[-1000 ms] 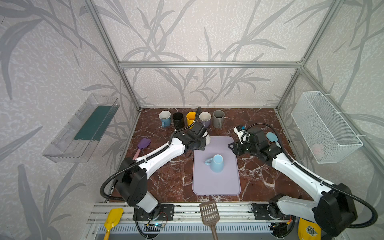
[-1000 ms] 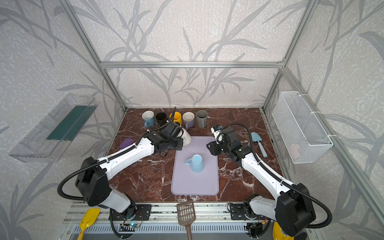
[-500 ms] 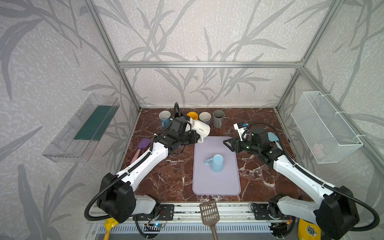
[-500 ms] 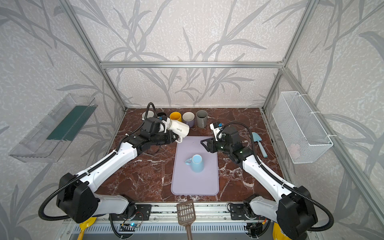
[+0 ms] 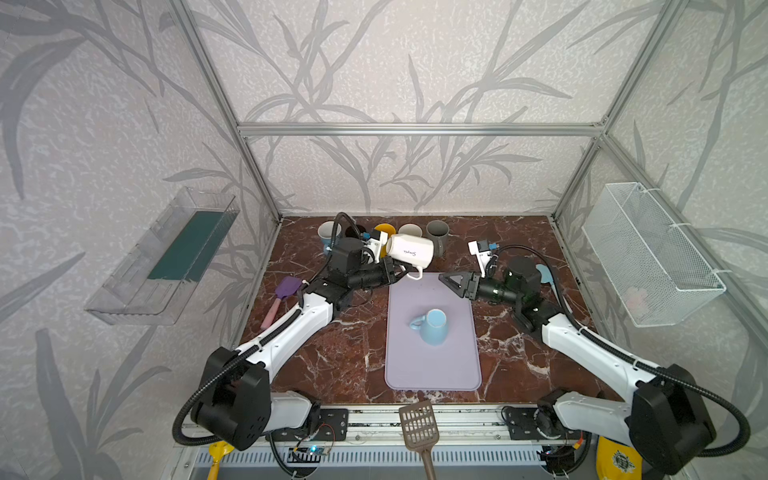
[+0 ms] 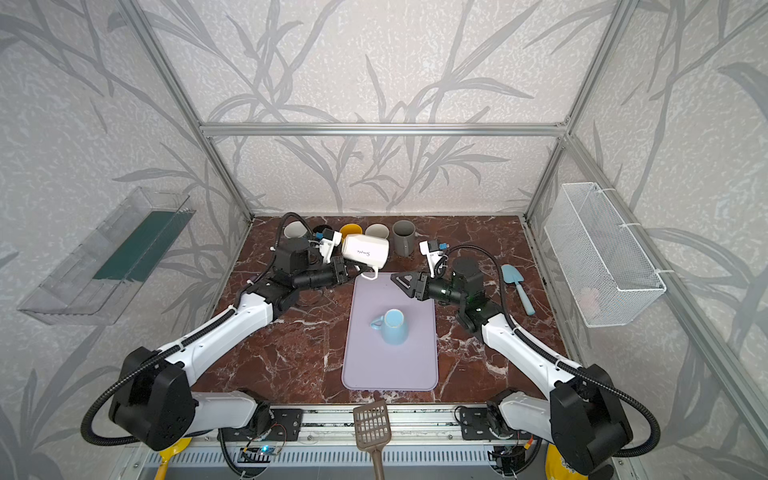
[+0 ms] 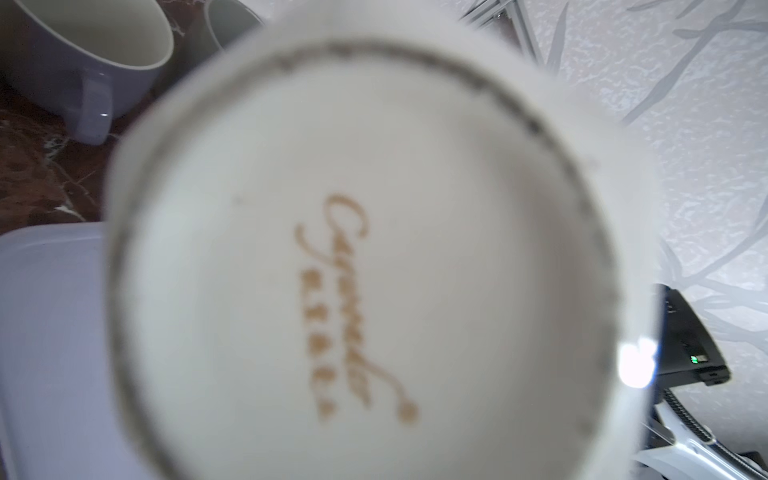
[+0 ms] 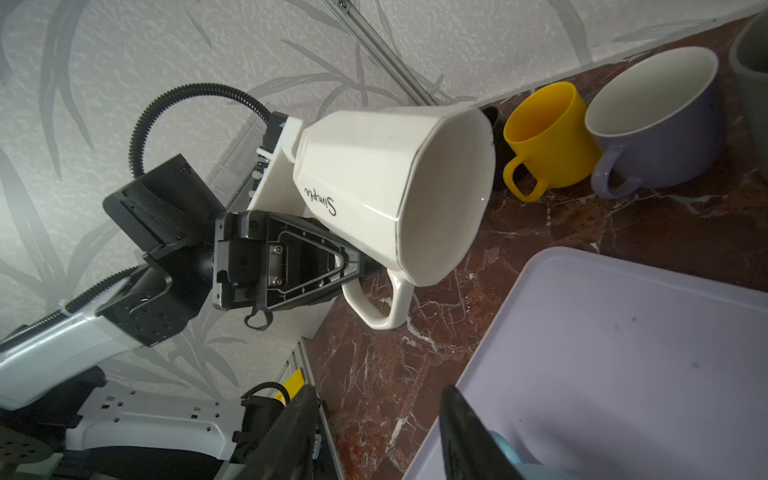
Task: Turn the mug right side up
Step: 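Tilt the white mug toward the right gripper while the right gripper approaches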
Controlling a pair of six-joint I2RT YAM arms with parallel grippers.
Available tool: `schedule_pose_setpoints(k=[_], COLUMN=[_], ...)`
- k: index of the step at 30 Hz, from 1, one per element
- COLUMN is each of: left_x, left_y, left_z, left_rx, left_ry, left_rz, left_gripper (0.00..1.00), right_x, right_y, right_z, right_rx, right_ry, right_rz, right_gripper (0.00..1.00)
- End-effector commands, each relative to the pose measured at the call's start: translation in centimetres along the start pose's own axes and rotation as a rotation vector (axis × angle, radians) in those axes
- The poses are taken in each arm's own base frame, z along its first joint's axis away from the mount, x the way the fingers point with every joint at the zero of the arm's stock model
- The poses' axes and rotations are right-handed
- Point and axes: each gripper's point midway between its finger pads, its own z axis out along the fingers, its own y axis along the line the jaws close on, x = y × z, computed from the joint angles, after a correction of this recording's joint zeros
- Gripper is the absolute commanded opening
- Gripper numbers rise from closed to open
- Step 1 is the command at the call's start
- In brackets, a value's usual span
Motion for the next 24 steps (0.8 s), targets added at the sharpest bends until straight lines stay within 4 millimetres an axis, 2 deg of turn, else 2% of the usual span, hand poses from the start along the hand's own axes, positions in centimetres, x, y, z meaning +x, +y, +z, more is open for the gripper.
schedule_pose_setpoints(k=[1, 9, 24], left_x=[-2.4, -2.3, -1.7], left_y=[-6.8, -8.9, -9.9], left_z=[-2.0, -2.7, -3.3], left_rx=[0.237, 0.378, 0.445], left_ry=[-0.087, -0.096, -0.093], left_rz=[0.147, 0.168, 0.192], left_gripper=[0.00, 0.00, 0.00], right_x=[-1.2, -1.9, -2.8], right_y=[2.1, 2.9, 4.1], right_z=[0.1, 0.7, 1.7], right_rx=[-0.113, -0.201, -0.286], right_ry=[-0.032, -0.050, -0.066], right_rz=[0.019, 0.069, 0.091], right_gripper=[0.49, 0.49, 0.44])
